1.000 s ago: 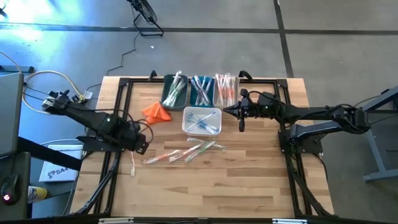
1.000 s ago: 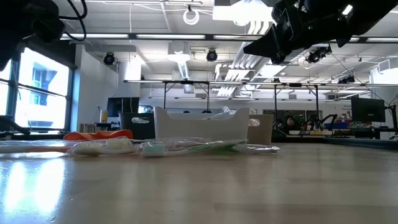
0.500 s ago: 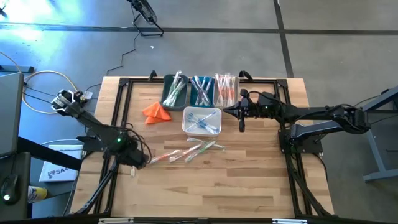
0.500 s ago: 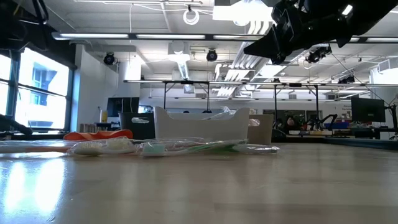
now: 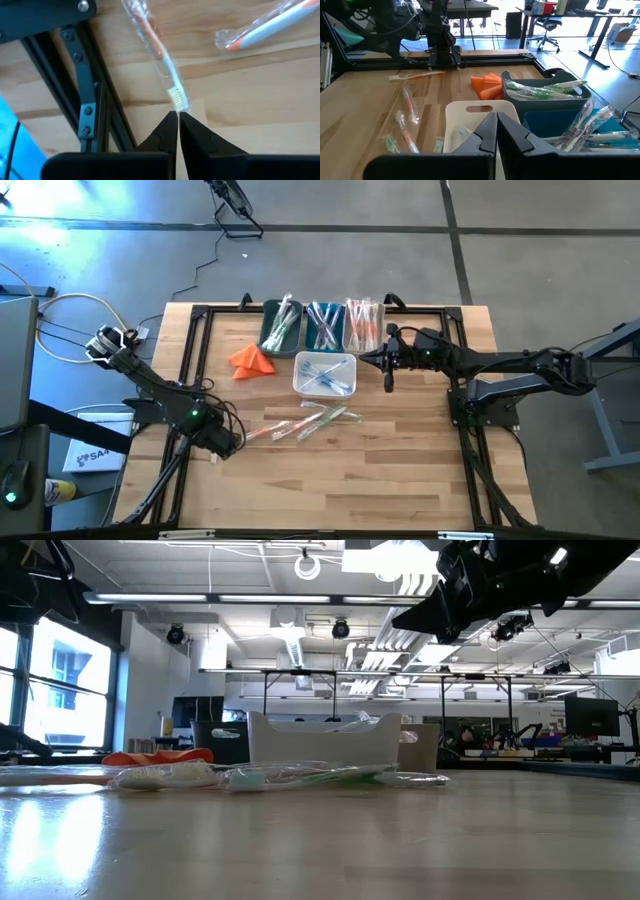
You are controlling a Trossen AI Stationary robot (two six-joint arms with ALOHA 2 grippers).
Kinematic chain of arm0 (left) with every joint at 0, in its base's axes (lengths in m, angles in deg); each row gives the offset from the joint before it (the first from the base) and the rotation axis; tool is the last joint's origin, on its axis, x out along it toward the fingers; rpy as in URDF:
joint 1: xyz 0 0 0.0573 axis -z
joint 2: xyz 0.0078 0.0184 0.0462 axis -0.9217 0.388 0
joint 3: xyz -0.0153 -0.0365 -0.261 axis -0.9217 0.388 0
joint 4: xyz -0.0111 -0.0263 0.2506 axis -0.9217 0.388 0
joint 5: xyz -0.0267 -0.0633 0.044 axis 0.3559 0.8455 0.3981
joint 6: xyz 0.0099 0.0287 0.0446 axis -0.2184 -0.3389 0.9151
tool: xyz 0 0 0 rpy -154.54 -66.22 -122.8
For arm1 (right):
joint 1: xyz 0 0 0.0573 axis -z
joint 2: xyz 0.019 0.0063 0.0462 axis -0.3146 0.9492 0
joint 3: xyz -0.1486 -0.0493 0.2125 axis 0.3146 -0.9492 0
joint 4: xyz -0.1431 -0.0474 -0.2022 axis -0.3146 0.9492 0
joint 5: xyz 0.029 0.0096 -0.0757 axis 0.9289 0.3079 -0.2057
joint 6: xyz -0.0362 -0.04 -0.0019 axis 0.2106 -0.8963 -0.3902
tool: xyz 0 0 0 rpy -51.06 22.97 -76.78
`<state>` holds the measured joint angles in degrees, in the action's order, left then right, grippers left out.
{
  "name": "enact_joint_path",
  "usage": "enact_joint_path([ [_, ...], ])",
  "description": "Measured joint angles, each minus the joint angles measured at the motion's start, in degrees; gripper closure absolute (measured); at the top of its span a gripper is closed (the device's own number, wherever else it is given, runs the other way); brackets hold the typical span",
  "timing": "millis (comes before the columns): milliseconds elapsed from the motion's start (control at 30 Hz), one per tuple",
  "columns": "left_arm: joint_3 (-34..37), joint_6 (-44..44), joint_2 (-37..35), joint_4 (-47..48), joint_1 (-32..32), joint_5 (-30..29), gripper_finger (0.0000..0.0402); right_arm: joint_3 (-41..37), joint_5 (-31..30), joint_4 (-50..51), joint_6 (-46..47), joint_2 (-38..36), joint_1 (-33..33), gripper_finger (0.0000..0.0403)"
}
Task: Pick & Place Toothbrushes
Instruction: Put the orange toothbrush into the gray bin
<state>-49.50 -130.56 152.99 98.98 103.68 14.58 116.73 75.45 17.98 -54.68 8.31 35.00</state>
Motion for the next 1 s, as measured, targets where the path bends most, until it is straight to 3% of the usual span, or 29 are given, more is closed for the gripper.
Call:
enact_joint_path([
  [133, -0.01, 0.49, 0.04, -1.59, 0.02, -0.57, 0.0365, 0.0, -0.02, 0.32, 0.0, 0.02, 0.0, 0.0399],
  [333, -0.02, -2.35, 1.23, -0.85, 0.06, -0.96, 0.028, 0.0, -0.02, 0.32, 0.0, 0.02, 0.0, 0.0399],
  [467, -0.02, -3.06, 3.47, -1.06, 1.35, -1.23, 0.0248, 0.0, -0.02, 0.38, 0.0, 0.02, 0.0, 0.0399],
  [700, 1.07, -3.09, 6.03, -2.05, 3.41, -0.46, 0.0255, 0.0, -0.02, 0.45, 0.02, 0.02, 0.0, 0.0399],
  [1000, 12.7, -3.34, 5.76, -21.13, 3.28, 0.1, 0.0269, 0.0, 0.0, 0.95, 0.2, 0.02, 0.0, 0.0399],
])
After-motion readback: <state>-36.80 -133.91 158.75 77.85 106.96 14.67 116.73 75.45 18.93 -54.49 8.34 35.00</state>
